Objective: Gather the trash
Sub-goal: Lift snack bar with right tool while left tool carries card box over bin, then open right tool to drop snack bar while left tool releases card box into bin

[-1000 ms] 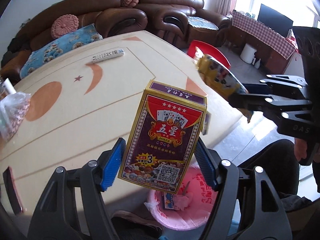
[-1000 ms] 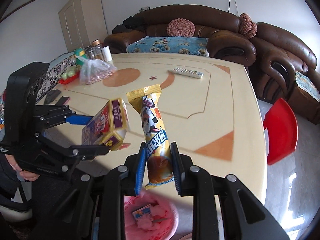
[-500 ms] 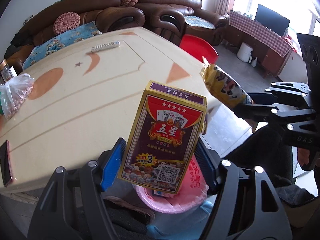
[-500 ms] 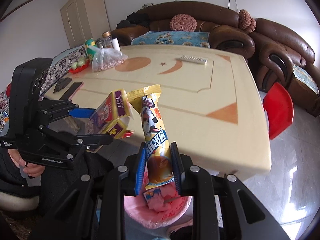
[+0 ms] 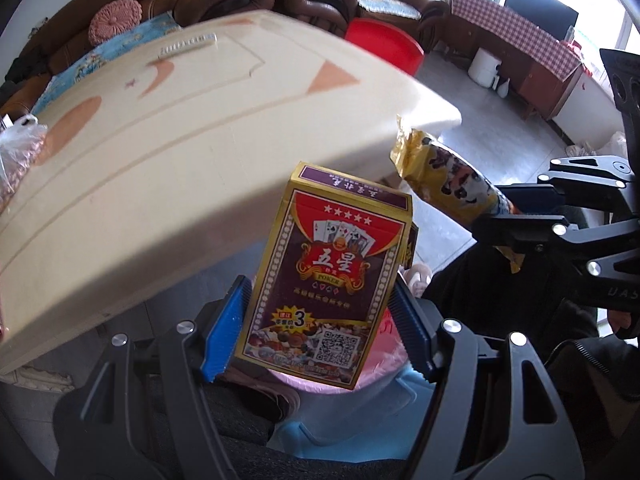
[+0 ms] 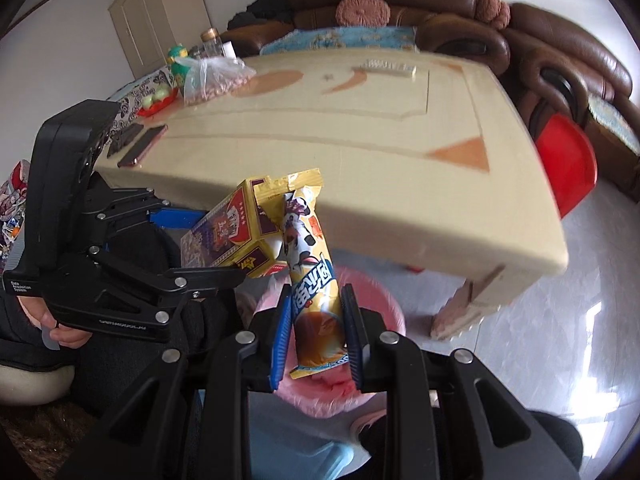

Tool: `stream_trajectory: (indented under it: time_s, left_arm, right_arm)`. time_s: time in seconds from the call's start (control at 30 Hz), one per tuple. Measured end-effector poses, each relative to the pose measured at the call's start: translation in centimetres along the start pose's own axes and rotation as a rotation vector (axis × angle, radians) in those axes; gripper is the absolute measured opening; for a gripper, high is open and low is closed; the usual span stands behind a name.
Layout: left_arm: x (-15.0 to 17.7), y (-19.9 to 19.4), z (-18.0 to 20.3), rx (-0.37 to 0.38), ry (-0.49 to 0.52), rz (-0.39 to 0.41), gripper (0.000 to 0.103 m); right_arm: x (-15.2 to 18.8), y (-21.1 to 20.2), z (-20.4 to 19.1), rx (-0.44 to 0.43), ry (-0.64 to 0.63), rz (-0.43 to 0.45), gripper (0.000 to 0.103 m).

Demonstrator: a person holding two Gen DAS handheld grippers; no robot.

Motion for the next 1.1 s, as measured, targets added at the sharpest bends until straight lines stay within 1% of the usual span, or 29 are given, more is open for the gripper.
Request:
stream_trajectory:
  time_s: [0.2, 0.7, 0.87, 1.0, 1.1]
  left_arm:
    - [0.9, 3.2, 0.0, 0.017, -0.015, -0.074, 0.068]
    - [0.9, 10.9, 0.2, 0.085, -0.027, -0.23, 0.068]
    - [0.6, 13.8, -0.2, 0.098, -0.036, -0.297, 0.068]
    - [1.2, 15.8, -0.3, 0.1, -0.043, -0.345, 0.068]
    - [1.5, 17.4, -0.4, 0.111, -0.068, -0.389, 0.068]
  right_arm:
    - [1.6, 2.2, 1.5, -0.014, 0.052, -0.059, 0.024]
    - [3.3, 8.9, 5.2, -0.058, 0.165, -0.192, 0.024]
    - [3.9, 11.7, 6.6, -0.058, 0.215, -0.252, 0.024]
    - [4.4, 14.0, 7.4, -0.049, 0.239, -0.301, 0.024]
    - [5.2, 15.9, 8.4, -0.042, 0.267, -0.341, 0.024]
Point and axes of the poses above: each gripper's, at about its wrist camera, not at the fingertips, and y roughly the way its jaws point, z to its right, x to its underside, the point moved 3 cm from there along y, roughly the way its jaws point, and after that the axes turned 5 degrees about -x, right-handed, at the moved point
